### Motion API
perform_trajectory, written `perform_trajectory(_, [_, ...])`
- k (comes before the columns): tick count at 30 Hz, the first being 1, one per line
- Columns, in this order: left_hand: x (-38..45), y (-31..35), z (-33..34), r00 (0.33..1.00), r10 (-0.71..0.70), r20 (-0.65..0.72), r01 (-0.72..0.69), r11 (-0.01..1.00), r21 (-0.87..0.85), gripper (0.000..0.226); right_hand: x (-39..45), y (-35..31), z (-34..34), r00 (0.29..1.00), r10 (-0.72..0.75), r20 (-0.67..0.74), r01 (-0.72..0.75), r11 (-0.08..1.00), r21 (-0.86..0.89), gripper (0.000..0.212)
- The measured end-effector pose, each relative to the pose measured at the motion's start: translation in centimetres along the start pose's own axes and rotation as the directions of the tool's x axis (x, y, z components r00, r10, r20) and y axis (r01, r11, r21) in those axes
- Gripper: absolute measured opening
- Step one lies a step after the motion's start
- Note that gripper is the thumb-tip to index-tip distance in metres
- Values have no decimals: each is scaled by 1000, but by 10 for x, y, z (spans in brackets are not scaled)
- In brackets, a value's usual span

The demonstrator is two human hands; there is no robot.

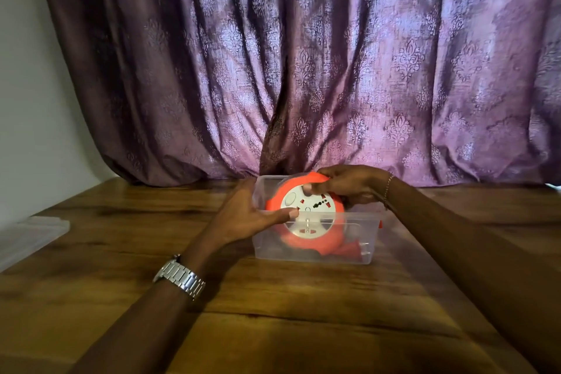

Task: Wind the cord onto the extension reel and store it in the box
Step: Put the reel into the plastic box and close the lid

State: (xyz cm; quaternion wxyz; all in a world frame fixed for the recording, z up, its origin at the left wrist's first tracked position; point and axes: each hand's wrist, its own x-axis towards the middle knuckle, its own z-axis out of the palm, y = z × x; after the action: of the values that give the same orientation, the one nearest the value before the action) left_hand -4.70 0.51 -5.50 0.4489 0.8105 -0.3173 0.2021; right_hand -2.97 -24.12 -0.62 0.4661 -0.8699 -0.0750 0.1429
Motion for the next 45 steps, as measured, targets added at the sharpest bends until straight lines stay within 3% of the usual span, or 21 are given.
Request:
perform_trajectory(2, [-1,-2,0,999,-21,-38,22,999,38,65,1,1,4,999,-2,-40,1,999,-40,48])
perform_trajectory(4, [-1,1,-1,999,-10,-53,13,998,62,58,-3,-3,9,993,-63,-98,37,968,-249,52])
perform_trajectory(7, [-3,8,-2,999,22,-30,-21,999,47,49,-7,-8,14,980,-138,-143,6,742,-670,67])
perform_trajectory(9, [-3,9,-1,999,24,-34,-23,999,50,48,-8,-10,18,972,-152,-177,-61,566,-822,68])
perform_trajectory(14, [-2,6,-1,998,-26,-53,29,998,52,53,-10,-11,27,922,-210,-325,-251,318,-914,65])
perform_trajectory(17, [-4,13,0,1000,-20,-23,21,999,29,50,-12,-15,32,848,-370,-380,-324,208,-923,69])
perform_trajectory(21, [-9,4,-11,996,-74,-47,76,996,55,62,-8,-38,45,769,-520,-372,-203,354,-913,56])
perform_trajectory(24, [-19,-13,-35,983,-177,-40,179,983,35,80,7,-66,66,770,-567,-292,7,465,-885,47])
perform_trajectory(28, [-43,-18,-86,956,-272,-112,288,943,166,92,38,-102,98,794,-581,-179,221,550,-805,41])
perform_trajectory(33, [-87,-43,-164,852,-473,-225,523,794,309,97,87,-148,169,810,-586,-33,388,576,-719,38])
perform_trajectory(39, [-148,-78,-247,718,-570,-400,692,523,498,134,144,-187,269,830,-541,136,491,591,-641,39])
perform_trajectory(45, [-204,-114,-308,581,-605,-545,789,253,560,104,198,-214,366,816,-530,230,572,683,-455,50])
